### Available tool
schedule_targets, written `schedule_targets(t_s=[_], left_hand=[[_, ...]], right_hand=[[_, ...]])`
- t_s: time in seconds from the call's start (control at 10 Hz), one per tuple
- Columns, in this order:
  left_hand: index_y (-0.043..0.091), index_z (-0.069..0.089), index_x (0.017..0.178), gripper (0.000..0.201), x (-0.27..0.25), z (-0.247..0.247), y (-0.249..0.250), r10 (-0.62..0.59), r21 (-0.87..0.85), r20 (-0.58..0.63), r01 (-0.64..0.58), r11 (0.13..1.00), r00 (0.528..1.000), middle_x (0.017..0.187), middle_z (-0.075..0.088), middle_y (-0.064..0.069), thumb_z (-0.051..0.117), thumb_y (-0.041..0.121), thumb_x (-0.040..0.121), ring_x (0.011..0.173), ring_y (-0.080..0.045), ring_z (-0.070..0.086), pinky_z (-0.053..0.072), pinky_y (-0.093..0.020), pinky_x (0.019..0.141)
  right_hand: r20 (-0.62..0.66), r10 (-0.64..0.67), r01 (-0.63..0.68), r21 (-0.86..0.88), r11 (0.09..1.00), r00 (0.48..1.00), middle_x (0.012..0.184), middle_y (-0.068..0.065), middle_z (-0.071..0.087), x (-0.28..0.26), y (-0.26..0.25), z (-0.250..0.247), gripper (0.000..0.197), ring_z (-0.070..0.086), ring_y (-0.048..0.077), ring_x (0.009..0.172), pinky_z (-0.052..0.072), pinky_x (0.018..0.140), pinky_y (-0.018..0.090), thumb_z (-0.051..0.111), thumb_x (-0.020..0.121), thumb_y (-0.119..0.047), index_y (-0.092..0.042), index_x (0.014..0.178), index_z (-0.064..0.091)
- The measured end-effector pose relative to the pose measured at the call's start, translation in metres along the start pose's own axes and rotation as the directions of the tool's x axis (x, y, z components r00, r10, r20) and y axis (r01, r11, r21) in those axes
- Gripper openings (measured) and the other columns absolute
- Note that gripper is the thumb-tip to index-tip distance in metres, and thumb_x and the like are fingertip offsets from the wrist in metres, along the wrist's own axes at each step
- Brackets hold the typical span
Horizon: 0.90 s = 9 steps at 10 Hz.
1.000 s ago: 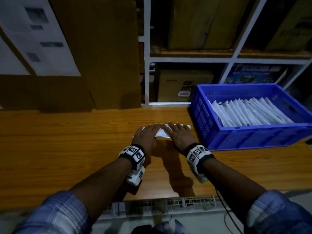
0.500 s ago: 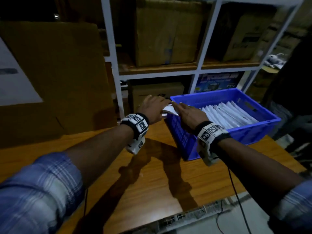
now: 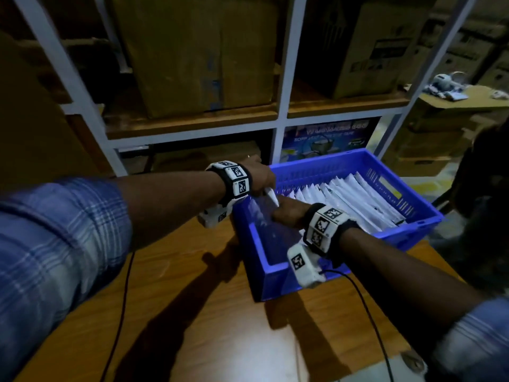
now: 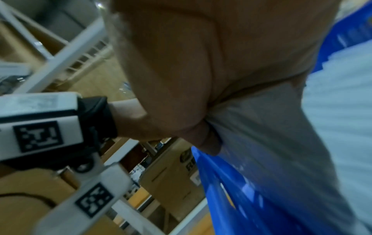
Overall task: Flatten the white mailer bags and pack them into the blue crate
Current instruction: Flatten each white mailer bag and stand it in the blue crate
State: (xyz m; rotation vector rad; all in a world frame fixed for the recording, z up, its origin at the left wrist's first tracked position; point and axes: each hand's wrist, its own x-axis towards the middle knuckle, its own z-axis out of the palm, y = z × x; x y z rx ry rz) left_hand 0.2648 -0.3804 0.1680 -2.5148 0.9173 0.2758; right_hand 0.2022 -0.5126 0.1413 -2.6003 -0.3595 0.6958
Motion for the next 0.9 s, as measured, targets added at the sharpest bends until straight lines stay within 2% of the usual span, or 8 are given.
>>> schedule_targets(t_s=[0.1, 0.2, 0.3, 0.5, 0.6, 0.7, 0.8, 0.9], left_hand=[[0.029, 0.063, 0.126, 0.035, 0.016, 0.007, 0.002, 0.024, 0.064, 0.11, -0.031, 0.997, 0.994, 0.126, 0.066, 0.006, 0.063, 0.023, 0.092, 0.121, -0.018, 0.057, 0.029, -0.038, 0.112], [0.033, 0.064, 0.125, 0.037, 0.036, 0.019, 0.007, 0.064, 0.146, 0.195, -0.094, 0.985, 0.979, 0.128, 0.065, 0.008, 0.063, 0.022, 0.09, 0.125, -0.016, 0.055, 0.026, -0.045, 0.116], [0.035, 0.064, 0.126, 0.039, 0.05, 0.029, 0.012, 0.113, 0.201, 0.263, -0.169, 0.965, 0.958, 0.131, 0.063, 0.01, 0.065, 0.022, 0.089, 0.127, -0.017, 0.054, 0.026, -0.049, 0.116], [0.028, 0.068, 0.113, 0.026, 0.074, 0.054, 0.011, 0.122, 0.183, 0.324, -0.189, 0.965, 0.938, 0.118, 0.069, 0.004, 0.066, 0.026, 0.087, 0.113, -0.024, 0.062, 0.036, -0.043, 0.108], [0.029, 0.068, 0.108, 0.023, 0.084, 0.069, 0.008, 0.095, 0.17, 0.381, -0.171, 0.971, 0.92, 0.113, 0.07, 0.006, 0.067, 0.036, 0.086, 0.109, -0.024, 0.063, 0.035, -0.052, 0.108], [0.026, 0.067, 0.087, 0.011, 0.09, 0.08, 0.008, 0.1, 0.182, 0.372, -0.179, 0.967, 0.923, 0.092, 0.07, 0.006, 0.072, 0.034, 0.081, 0.091, -0.025, 0.065, 0.043, -0.05, 0.1], [0.025, 0.061, 0.075, 0.01, 0.096, 0.088, 0.005, 0.098, 0.127, 0.342, -0.149, 0.981, 0.935, 0.079, 0.066, 0.007, 0.066, 0.025, 0.084, 0.08, -0.024, 0.061, 0.045, -0.037, 0.084], [0.026, 0.065, 0.081, 0.006, 0.096, 0.09, 0.007, 0.097, 0.146, 0.308, -0.148, 0.978, 0.946, 0.082, 0.068, 0.007, 0.063, 0.025, 0.087, 0.08, -0.023, 0.062, 0.044, -0.035, 0.081]], right_hand=[[0.019, -0.003, 0.003, -0.009, 1.0, 1.0, 0.113, 0.022, 0.054, 0.008, 0.004, 0.005, 0.03, 0.053, 0.028, 0.099, 0.045, 0.065, 0.021, 0.045, 0.101, -0.013, -0.009, 0.131, 0.046], [0.057, 0.021, -0.023, 0.04, 0.999, 0.998, 0.123, 0.026, 0.054, 0.03, 0.013, 0.02, 0.043, 0.055, 0.036, 0.11, 0.044, 0.073, 0.034, 0.044, 0.101, -0.011, 0.0, 0.142, 0.038], [0.159, 0.039, -0.047, 0.047, 0.998, 0.987, 0.113, 0.024, 0.054, 0.051, 0.017, 0.032, 0.046, 0.057, 0.034, 0.1, 0.043, 0.059, 0.032, 0.048, 0.097, -0.01, 0.004, 0.14, 0.04], [0.281, 0.055, -0.047, -0.034, 0.998, 0.958, 0.141, 0.023, 0.047, 0.078, 0.024, 0.041, 0.045, 0.049, 0.031, 0.128, 0.04, 0.092, 0.032, 0.043, 0.102, -0.013, 0.002, 0.144, 0.036], [0.31, 0.056, -0.043, -0.049, 0.998, 0.949, 0.144, 0.026, 0.043, 0.085, 0.027, 0.04, 0.048, 0.044, 0.032, 0.132, 0.036, 0.101, 0.032, 0.038, 0.104, -0.013, 0.006, 0.146, 0.027], [0.308, 0.019, 0.0, -0.063, 0.998, 0.951, 0.142, 0.026, 0.046, 0.084, 0.03, 0.039, 0.045, 0.048, 0.033, 0.128, 0.038, 0.1, 0.032, 0.038, 0.104, -0.012, 0.007, 0.144, 0.033], [0.281, 0.002, 0.007, -0.033, 0.999, 0.96, 0.136, 0.023, 0.052, 0.084, 0.031, 0.037, 0.039, 0.053, 0.027, 0.106, 0.043, 0.095, 0.033, 0.043, 0.101, -0.01, 0.004, 0.137, 0.043], [0.266, -0.008, 0.018, -0.036, 0.999, 0.964, 0.135, 0.021, 0.053, 0.086, 0.035, 0.04, 0.04, 0.055, 0.028, 0.11, 0.043, 0.094, 0.032, 0.045, 0.1, -0.011, 0.002, 0.137, 0.044]])
